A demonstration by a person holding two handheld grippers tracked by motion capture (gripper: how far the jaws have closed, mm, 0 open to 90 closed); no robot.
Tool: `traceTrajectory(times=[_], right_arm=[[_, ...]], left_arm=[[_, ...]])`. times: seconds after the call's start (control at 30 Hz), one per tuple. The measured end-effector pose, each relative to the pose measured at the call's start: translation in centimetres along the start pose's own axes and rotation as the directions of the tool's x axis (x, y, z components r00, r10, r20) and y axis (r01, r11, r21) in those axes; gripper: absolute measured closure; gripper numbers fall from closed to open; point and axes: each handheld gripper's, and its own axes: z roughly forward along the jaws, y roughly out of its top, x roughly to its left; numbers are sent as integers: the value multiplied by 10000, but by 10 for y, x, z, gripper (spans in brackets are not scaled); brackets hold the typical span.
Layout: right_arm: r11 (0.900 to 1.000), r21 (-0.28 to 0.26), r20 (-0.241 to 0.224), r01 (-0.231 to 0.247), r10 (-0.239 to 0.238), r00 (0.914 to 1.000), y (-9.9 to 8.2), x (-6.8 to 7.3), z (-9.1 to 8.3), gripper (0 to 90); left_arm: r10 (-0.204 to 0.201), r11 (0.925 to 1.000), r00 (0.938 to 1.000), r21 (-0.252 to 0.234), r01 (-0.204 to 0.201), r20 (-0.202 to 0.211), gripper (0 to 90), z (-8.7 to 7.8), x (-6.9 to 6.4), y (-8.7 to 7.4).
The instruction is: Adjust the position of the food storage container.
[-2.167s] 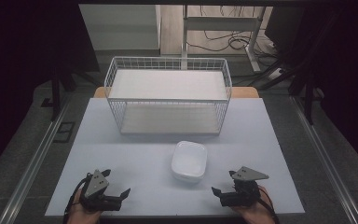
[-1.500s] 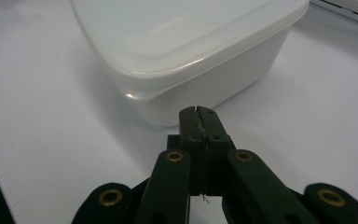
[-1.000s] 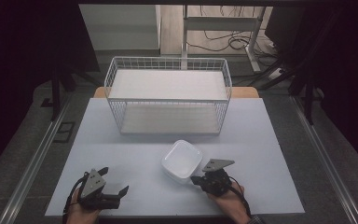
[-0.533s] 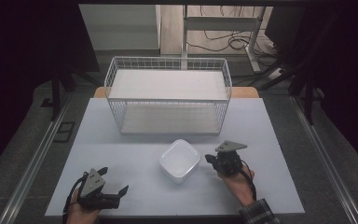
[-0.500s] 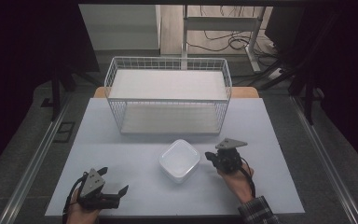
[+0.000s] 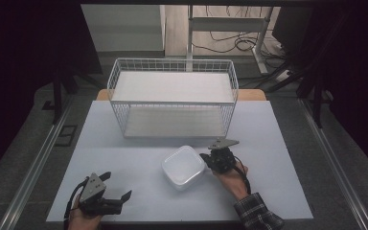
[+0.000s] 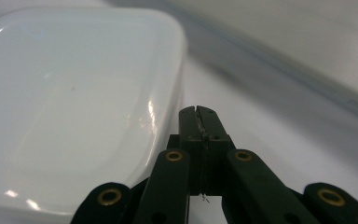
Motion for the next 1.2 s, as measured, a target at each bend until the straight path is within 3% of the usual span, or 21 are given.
traceTrajectory(times=[0.27,0.6,0.7,0.73,0.77,0.8,0.87,0.93,0.97,1.0,1.03,1.13,1.2], right_arm=[[9994,233,-629,-257,271,9977,-15,30,-19,893],[9993,328,-1293,-172,213,9914,-23,54,-26,893],[9995,317,-1259,-72,111,9920,-24,55,-30,892],[9998,105,-1094,-159,169,9939,-24,54,-42,888],[9998,105,-1094,-159,169,9939,-24,54,-42,888],[9995,-253,-802,-186,165,9966,-26,53,-59,838],[9994,-314,-641,-114,94,9979,-28,53,-66,801],[9990,-438,-415,-23,5,9991,-34,53,-78,689],[9987,-500,-430,-67,45,9991,-39,53,-82,607],[9977,-638,-525,-239,206,9984,-48,53,-86,426],[9977,-638,-525,-239,206,9984,-48,53,-86,426],[9971,-372,-619,-660,636,9961,-67,48,-83,183],[9970,-265,-511,-734,719,9961,-69,47,-80,143]], left_arm=[[22,9998,10000,194,-23,40,28,2,-1,0],[131,9995,9998,290,-135,162,32,3,-4,0],[98,9993,9998,358,-105,193,35,3,-4,0],[79,9991,9998,405,-87,208,38,3,-4,0],[24,9989,9997,474,-34,225,38,4,-4,0],[-20,9984,9997,560,5,263,45,4,-4,1],[-66,9976,9995,694,44,324,48,4,-4,1],[9,9972,9993,753,-36,365,50,4,-6,1],[58,9971,9994,755,-84,355,50,4,-7,2],[123,9969,9994,774,-148,326,47,5,-7,2],[185,9965,9994,814,-208,289,47,5,-8,2],[83,9948,9996,1012,-108,252,37,8,-7,0],[47,9943,9997,1062,-72,234,37,8,-6,0]])
